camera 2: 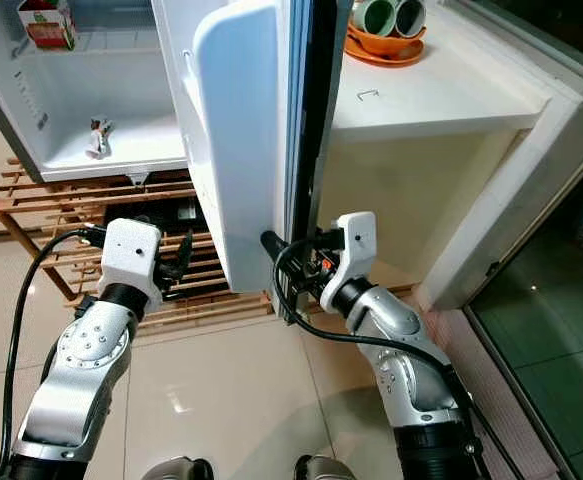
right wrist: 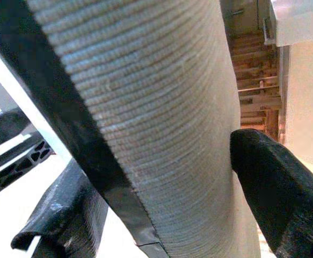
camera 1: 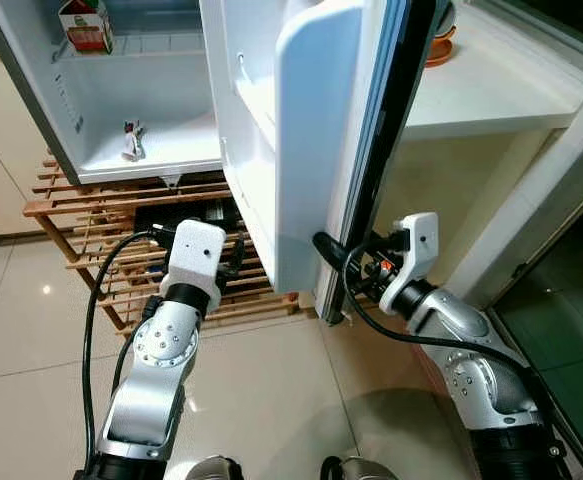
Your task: Restocking fridge
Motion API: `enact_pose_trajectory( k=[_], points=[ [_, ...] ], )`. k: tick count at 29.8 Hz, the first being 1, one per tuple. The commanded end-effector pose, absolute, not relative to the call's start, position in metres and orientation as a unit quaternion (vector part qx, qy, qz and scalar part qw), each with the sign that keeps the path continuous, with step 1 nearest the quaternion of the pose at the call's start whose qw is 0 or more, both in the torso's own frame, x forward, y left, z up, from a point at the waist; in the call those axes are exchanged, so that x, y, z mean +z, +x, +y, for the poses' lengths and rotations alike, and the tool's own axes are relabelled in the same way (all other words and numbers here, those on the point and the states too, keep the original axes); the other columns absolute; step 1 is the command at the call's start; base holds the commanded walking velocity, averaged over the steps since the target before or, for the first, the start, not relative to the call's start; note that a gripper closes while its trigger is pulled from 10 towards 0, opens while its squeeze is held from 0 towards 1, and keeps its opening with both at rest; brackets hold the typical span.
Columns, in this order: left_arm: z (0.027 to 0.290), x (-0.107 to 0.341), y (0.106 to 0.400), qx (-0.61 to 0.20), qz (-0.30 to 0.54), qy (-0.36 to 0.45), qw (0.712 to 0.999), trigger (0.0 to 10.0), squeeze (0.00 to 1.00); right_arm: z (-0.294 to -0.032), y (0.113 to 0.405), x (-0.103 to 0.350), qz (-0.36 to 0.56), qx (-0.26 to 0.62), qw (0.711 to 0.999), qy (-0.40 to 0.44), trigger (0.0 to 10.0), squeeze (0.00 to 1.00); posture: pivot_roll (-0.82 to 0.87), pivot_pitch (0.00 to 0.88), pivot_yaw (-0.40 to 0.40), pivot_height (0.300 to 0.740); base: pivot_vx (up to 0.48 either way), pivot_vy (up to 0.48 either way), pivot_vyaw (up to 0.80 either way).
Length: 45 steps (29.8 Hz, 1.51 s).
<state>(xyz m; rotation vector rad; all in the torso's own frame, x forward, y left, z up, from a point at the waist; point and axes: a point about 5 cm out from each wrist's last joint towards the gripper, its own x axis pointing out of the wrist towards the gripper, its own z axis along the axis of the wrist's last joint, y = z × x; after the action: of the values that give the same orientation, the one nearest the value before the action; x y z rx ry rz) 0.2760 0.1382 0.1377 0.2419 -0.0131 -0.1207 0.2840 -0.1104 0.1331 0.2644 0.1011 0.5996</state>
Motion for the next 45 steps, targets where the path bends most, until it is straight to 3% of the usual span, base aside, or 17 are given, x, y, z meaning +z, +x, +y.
enact_pose_trajectory(
  k=[1, 6, 7, 28, 29, 39, 45],
  points=[
    [0.138, 0.14, 0.278, -0.055, -0.013, 0.118, 0.991, 10.0, 0.0, -0.118, 0.288, 0.134, 0.031, 0.26, 0.959, 0.104, 10.0, 0.0, -0.04, 0.037, -0.016, 0.74, 0.0, 0.0, 0.0],
    [0.137, 0.139, 0.279, -0.055, -0.011, 0.115, 0.992, 10.0, 0.0, -0.128, 0.288, 0.128, 0.03, 0.216, 0.972, 0.087, 10.0, 0.0, -0.05, 0.037, -0.012, 0.74, 0.0, 0.0, 0.0],
    [0.136, 0.139, 0.279, -0.054, -0.011, 0.115, 0.992, 10.0, 0.0, -0.13, 0.288, 0.128, 0.029, 0.208, 0.973, 0.09, 10.0, 1.0, -0.05, 0.036, -0.012, 0.74, 0.0, 0.0, 0.0],
    [0.132, 0.135, 0.275, -0.066, -0.006, 0.101, 0.993, 10.0, 0.0, -0.127, 0.284, 0.121, 0.027, 0.208, 0.973, 0.096, 10.0, 1.0, -0.05, 0.04, -0.011, 0.74, 0.0, 0.0, 0.0],
    [0.133, 0.135, 0.275, -0.064, -0.006, 0.101, 0.993, 10.0, 0.0, -0.126, 0.284, 0.121, 0.03, 0.21, 0.972, 0.098, 10.0, 0.0, -0.05, 0.041, -0.01, 0.74, 0.0, 0.0, 0.0],
    [0.141, 0.138, 0.268, -0.059, -0.011, 0.101, 0.993, 10.0, 0.0, -0.121, 0.279, 0.126, 0.03, 0.251, 0.96, 0.121, 10.0, 0.0, -0.05, 0.053, -0.02, 0.74, 0.0, 0.0, 0.0],
    [0.151, 0.144, 0.274, -0.045, -0.018, 0.108, 0.993, 10.0, 0.0, -0.109, 0.271, 0.137, 0.033, 0.312, 0.935, 0.163, 10.0, 0.0, -0.04, 0.056, -0.023, 0.74, 0.0, 0.0, 0.0]
  ],
)
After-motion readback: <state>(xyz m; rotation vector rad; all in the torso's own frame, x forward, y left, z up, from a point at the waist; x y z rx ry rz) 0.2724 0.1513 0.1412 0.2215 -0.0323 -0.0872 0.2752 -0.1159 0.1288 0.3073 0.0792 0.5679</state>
